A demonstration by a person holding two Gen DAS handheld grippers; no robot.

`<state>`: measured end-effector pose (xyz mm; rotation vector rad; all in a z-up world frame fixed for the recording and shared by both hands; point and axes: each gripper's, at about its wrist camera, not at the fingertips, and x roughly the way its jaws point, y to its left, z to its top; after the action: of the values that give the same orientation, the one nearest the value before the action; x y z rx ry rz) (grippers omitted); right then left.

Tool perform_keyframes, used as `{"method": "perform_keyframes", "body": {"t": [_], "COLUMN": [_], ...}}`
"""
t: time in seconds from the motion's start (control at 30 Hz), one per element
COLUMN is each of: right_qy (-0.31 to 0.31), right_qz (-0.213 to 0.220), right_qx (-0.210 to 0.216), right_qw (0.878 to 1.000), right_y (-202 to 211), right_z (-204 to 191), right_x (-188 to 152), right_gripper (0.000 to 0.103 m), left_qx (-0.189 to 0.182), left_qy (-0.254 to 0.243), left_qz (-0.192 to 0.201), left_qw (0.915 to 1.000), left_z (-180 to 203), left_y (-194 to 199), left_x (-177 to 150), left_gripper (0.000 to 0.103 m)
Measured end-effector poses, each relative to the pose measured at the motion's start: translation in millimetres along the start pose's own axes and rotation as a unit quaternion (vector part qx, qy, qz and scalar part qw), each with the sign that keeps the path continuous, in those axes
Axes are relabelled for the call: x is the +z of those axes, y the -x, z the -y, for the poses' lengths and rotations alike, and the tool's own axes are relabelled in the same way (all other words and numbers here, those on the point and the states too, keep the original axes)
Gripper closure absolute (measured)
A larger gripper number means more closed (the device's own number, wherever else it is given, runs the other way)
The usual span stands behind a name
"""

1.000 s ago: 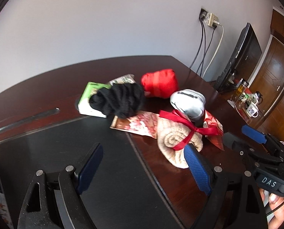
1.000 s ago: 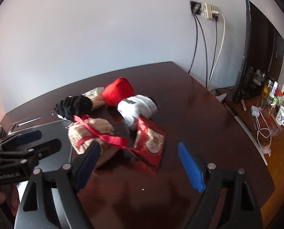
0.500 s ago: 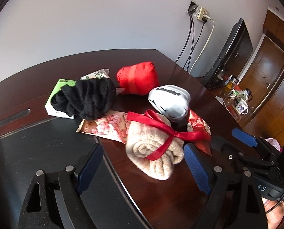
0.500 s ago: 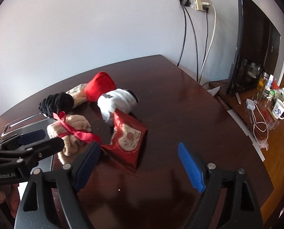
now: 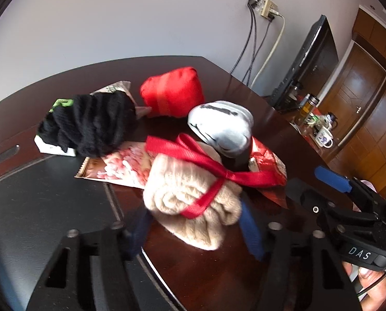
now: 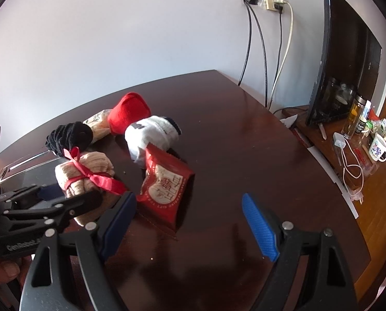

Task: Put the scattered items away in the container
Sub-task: 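Grasp the beige towel roll with red ribbon using the left gripper, then grasp the red snack bag with the right gripper while the left holds the towel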

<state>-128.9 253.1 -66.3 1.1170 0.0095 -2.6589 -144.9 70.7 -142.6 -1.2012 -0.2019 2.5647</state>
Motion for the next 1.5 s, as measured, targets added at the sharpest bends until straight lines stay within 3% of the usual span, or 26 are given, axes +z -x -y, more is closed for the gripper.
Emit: {"method": "perform_keyframes", "body": {"t": [0.23, 0.5, 0.77, 0.87, 1.07, 1.5], "right_qy": [-0.002, 0.006, 0.024, 0.024, 0.024, 0.03], "right_qz": [-0.002, -0.005, -0.023, -0.036, -0.053, -0.045], "right_qx": [0.003, 0.012, 0.014, 0.01, 0.001, 0.004], "right_qw": [1.0, 1.0, 0.999, 0.999, 0.998, 0.999], "right_y": [-3, -9, -26, -33, -40, -32], "right_z": [0, -11, -31, -33, -33, -38], "right_x": [0, 2, 6, 6, 3, 1], "right_gripper": [0.018, 0.018, 0.019, 0.031, 0.046, 0.058], "left_qx": [-0.006, -0.002, 0.004, 0.002, -0.002, 0.006], "left_qy": [0.001, 0.0, 0.014, 0.016, 0.013, 0.015], "left_qz": [0.019, 0.054, 0.055, 0.057, 0.062, 0.077], "left_qw": [0.9998, 0.9985, 0.9984, 0.9983, 0.998, 0.9969], "left_z": [-5, -12, -26, -28, -27, -32], "left_y": [11, 45, 51, 53, 59, 75], "left_x": [-1, 0, -3, -4, -5, -7], "left_gripper": [0.053, 0.054, 0.054, 0.054, 0.054, 0.054]}}
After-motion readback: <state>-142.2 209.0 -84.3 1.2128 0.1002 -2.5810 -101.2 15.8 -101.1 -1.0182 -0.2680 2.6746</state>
